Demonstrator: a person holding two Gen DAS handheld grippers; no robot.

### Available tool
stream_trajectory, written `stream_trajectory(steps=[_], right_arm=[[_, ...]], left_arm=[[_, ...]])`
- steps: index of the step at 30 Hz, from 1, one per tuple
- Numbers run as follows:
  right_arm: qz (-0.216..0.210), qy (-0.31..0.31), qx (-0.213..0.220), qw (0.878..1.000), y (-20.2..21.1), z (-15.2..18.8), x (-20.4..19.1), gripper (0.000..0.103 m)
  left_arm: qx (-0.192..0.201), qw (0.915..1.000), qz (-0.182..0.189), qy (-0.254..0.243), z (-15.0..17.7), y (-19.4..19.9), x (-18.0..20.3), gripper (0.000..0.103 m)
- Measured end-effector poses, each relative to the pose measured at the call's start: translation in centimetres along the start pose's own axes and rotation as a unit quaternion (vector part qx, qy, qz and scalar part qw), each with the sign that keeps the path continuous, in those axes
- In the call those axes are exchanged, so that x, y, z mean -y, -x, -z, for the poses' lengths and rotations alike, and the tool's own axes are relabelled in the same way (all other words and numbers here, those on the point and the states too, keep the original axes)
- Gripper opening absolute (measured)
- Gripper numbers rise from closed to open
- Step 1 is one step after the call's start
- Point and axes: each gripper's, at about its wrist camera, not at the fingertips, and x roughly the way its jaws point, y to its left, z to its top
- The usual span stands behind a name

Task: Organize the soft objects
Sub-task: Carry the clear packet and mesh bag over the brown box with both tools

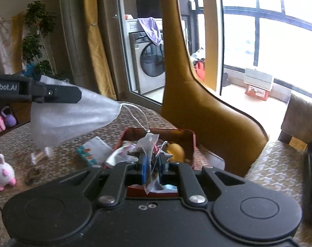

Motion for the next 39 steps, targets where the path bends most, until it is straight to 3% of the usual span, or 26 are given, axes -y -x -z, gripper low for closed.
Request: stream_trajectory(steps=[7, 21, 32, 39], right_arm=[[0.013, -0.007, -0.025, 1.000, -2.7, -0.1, 2.2, 0.011], [0.016, 0.003, -0.081, 0.997, -9.3, 1.0, 2.3, 0.011], [0.029, 0.011, -0.104, 0.994, -11.5, 1.6, 2.5, 0.012], [0.034, 0.015, -0.105, 0.994, -11.8, 1.7, 2.5, 0.018]], left_arm=[[-0.008, 1.0000, -0.005, 0.002, 0.2, -4.9, 0.5, 0.009], [-0.051, 0.9978, -0.016, 0.039, 2.4, -12.4, -2.7, 0.009], [-0.084, 0.9954, -0.037, 0.026, 4.1, -14.8, -3.3, 0.009], [-0.097, 0.9941, -0.042, 0.021, 4.8, -15.0, -3.6, 0.009]])
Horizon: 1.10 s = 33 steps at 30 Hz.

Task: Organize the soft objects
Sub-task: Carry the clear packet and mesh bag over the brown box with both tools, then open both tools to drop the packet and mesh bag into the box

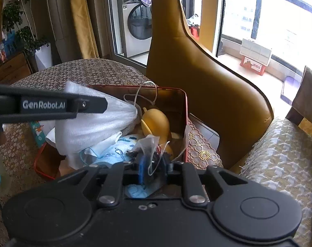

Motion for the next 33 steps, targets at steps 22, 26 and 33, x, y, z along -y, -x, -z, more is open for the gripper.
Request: stream_trajectory(steps=[22, 26, 33], right_arm=[[0.001, -0.003, 0.014, 1.000, 1.8, 0.0, 0.0, 0.046], [-0.003, -0.001, 0.020, 1.000, 2.7, 0.0, -0.2, 0.051], [-0.018, 0.006, 0.037, 0.999, 5.2, 0.2, -0.9, 0.064]], left_arm=[[-0.002, 0.9997, -0.014, -0.019, 1.0, 2.2, 0.9, 0.060], [0.013, 0.9996, -0.012, -0.022, 1.2, 3.5, 0.9, 0.073], [0.018, 0.9989, -0.029, -0.033, 2.0, 6.4, 0.2, 0.073]])
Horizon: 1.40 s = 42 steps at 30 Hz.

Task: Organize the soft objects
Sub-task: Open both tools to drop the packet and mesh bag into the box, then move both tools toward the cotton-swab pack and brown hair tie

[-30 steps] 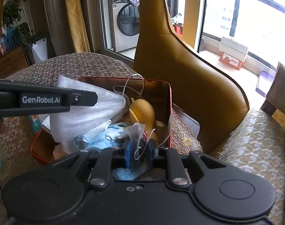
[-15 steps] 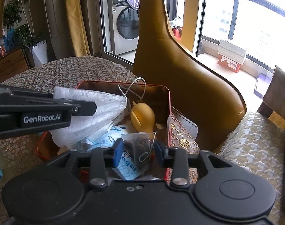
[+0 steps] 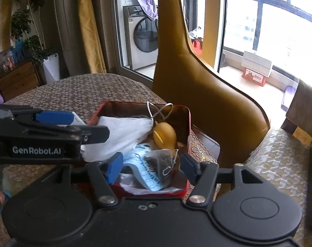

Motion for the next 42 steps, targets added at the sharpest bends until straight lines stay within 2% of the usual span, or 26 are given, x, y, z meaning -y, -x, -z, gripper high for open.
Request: stream_trajectory(steps=[7, 13, 16, 19, 30, 33, 42], right_arm=[[-0.015, 0.014, 0.014, 1.000, 3.0, -0.1, -1.6, 0.074], [-0.018, 0.029, 0.031, 0.999, 5.1, -0.5, -3.3, 0.082], [-0.026, 0.031, 0.037, 0.998, 5.9, -0.8, -4.4, 0.085], [-0.042, 0.029, 0.039, 0.998, 6.4, -0.9, -5.5, 0.088], [-0.081, 0.057, 0.042, 0.994, 7.0, -1.1, -11.8, 0.097], [-0.097, 0.067, 0.043, 0.992, 6.9, -1.3, -13.7, 0.100], [-0.144, 0.084, 0.016, 0.986, 4.9, -2.8, -19.0, 0.102]], left_arm=[[0.006, 0.9999, -0.008, 0.005, 1.1, 4.1, -1.8, 0.074], [0.007, 0.9994, -0.034, -0.007, 2.5, 7.9, -3.5, 0.077], [0.011, 0.9990, -0.044, -0.001, 3.3, 9.9, -4.7, 0.085], [0.015, 0.9988, -0.046, 0.010, 4.2, 11.8, -6.1, 0.085], [0.019, 0.9963, -0.080, 0.027, 7.6, 17.2, -11.1, 0.092], [0.025, 0.9947, -0.091, 0.040, 8.5, 18.2, -12.3, 0.102], [0.026, 0.9876, -0.129, 0.086, 11.3, 19.2, -15.4, 0.103]])
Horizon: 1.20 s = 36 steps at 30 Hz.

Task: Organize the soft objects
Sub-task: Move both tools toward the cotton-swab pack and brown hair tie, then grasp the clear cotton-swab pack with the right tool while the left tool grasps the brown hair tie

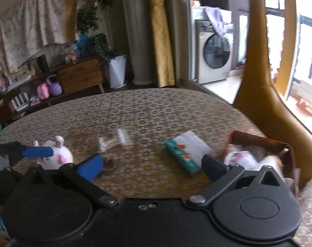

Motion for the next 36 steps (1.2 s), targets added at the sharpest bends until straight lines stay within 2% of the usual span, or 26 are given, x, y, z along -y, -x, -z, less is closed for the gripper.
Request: stream_trajectory(steps=[7, 15, 29, 36], right_arm=[[-0.036, 0.005, -0.045, 0.998, -4.4, -1.7, -2.4, 0.102], [-0.057, 0.023, -0.098, 0.993, -9.9, -3.2, -4.2, 0.102], [-0.078, 0.035, -0.154, 0.984, -18.3, -6.5, -6.1, 0.102], [-0.099, 0.088, -0.194, 0.972, -22.7, -6.6, -8.2, 0.102]], left_arm=[[0.002, 0.9988, -0.037, 0.032, 2.5, -1.5, -1.6, 0.103], [0.003, 0.9981, -0.054, 0.029, 4.5, -4.2, -1.8, 0.103], [-0.023, 0.9968, -0.073, 0.020, 4.1, -9.6, -2.3, 0.103], [-0.036, 0.9964, -0.070, 0.031, 4.4, -11.6, -2.9, 0.103]])
